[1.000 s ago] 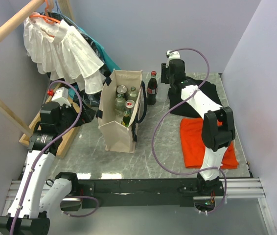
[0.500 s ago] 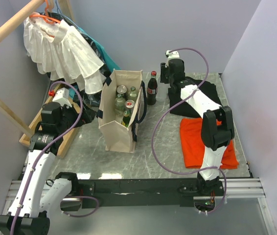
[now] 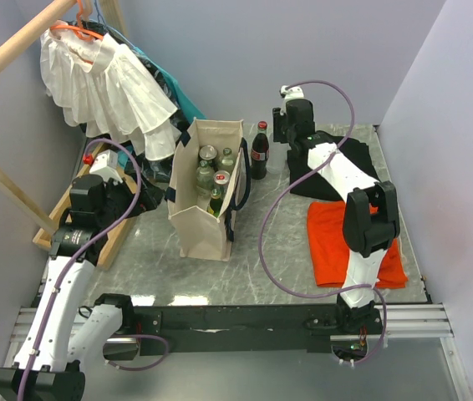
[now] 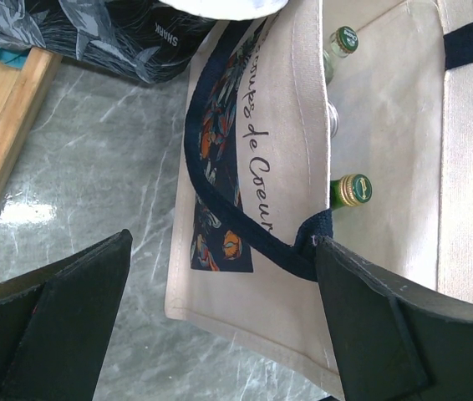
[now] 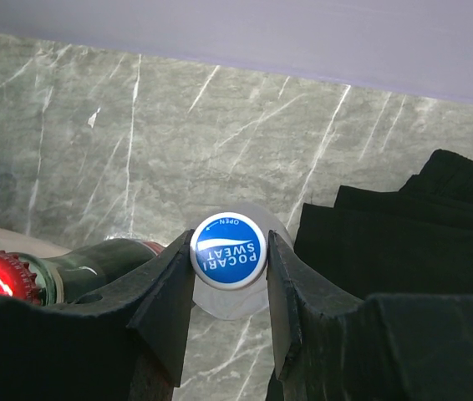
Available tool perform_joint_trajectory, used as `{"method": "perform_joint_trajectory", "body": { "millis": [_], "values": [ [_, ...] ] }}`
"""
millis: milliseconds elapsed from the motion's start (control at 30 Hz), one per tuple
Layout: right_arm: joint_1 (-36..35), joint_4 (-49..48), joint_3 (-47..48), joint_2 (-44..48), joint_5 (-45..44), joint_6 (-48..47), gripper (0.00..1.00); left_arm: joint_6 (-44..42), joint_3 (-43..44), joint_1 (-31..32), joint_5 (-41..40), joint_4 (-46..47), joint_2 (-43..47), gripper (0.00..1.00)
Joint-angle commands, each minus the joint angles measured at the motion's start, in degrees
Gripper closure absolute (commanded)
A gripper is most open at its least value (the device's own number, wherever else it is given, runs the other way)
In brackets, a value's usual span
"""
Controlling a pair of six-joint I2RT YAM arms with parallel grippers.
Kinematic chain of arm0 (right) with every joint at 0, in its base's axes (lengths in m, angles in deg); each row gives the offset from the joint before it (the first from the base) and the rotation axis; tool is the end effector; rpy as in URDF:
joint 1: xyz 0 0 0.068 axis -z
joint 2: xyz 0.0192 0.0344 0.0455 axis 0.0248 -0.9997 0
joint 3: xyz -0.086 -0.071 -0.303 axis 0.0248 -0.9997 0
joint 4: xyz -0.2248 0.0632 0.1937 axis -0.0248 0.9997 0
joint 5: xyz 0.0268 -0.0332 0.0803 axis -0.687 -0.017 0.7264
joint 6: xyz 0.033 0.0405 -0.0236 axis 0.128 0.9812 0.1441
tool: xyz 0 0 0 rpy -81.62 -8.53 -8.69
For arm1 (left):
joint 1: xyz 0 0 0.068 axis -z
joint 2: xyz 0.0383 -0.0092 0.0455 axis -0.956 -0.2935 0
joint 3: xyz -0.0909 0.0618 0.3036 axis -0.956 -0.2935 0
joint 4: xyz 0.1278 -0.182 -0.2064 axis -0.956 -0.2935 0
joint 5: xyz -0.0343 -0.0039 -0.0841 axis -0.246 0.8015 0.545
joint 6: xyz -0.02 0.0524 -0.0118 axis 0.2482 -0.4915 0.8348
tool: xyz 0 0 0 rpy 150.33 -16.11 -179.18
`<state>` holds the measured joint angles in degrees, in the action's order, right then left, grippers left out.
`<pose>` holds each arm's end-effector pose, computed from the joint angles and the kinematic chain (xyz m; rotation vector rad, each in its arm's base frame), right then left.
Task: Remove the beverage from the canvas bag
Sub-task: Place the drink at the center of the board.
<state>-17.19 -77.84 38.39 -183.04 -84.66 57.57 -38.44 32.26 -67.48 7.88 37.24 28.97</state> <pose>0.4969 0.1623 0.3371 -0.2145 1.9663 0.1141 0.1822 -0.0267 0.3765 -0.2748 2.0231 -0.6172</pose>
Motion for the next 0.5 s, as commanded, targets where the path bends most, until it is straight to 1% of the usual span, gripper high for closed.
{"method": "perform_joint_trajectory", "body": {
  "millis": [0,100,167,267,300,333,400,467],
  "values": [
    [-0.46,-4.15,4.72,1.61,-1.15,-1.1,0.69,-0.07,-0.18,0.0,0.85,2.51,0.96,0.04],
    [-0.46,-4.68,4.19,1.96,-0.44,-1.19,0.68,-0.25,-0.62,0.0,1.73,3.04,1.04,0.04],
    [-0.46,-4.51,4.28,1.96,0.08,-1.19,0.58,-0.25,-0.62,0.0,1.99,2.86,0.96,0.04],
    [-0.55,-4.24,4.71,1.96,0.44,-1.19,0.56,-0.16,-0.62,0.0,2.34,3.04,1.05,0.04],
    [-0.55,-4.24,4.8,1.96,0.44,-1.19,0.54,-0.16,-0.62,0.0,2.34,2.87,1.22,0.04],
    [-0.64,-4.15,4.8,2.05,0.35,-1.19,0.48,-0.16,-0.62,0.0,2.26,2.86,1.31,0.04],
    [-0.55,-4.15,4.63,2.31,0.09,-1.19,0.48,-0.16,-0.53,0.0,2.08,2.86,1.48,0.04],
    [-0.64,-4.5,4.19,2.49,0.0,-1.19,0.44,-0.25,-0.36,0.0,2.25,2.69,1.49,0.04]
  ]
}}
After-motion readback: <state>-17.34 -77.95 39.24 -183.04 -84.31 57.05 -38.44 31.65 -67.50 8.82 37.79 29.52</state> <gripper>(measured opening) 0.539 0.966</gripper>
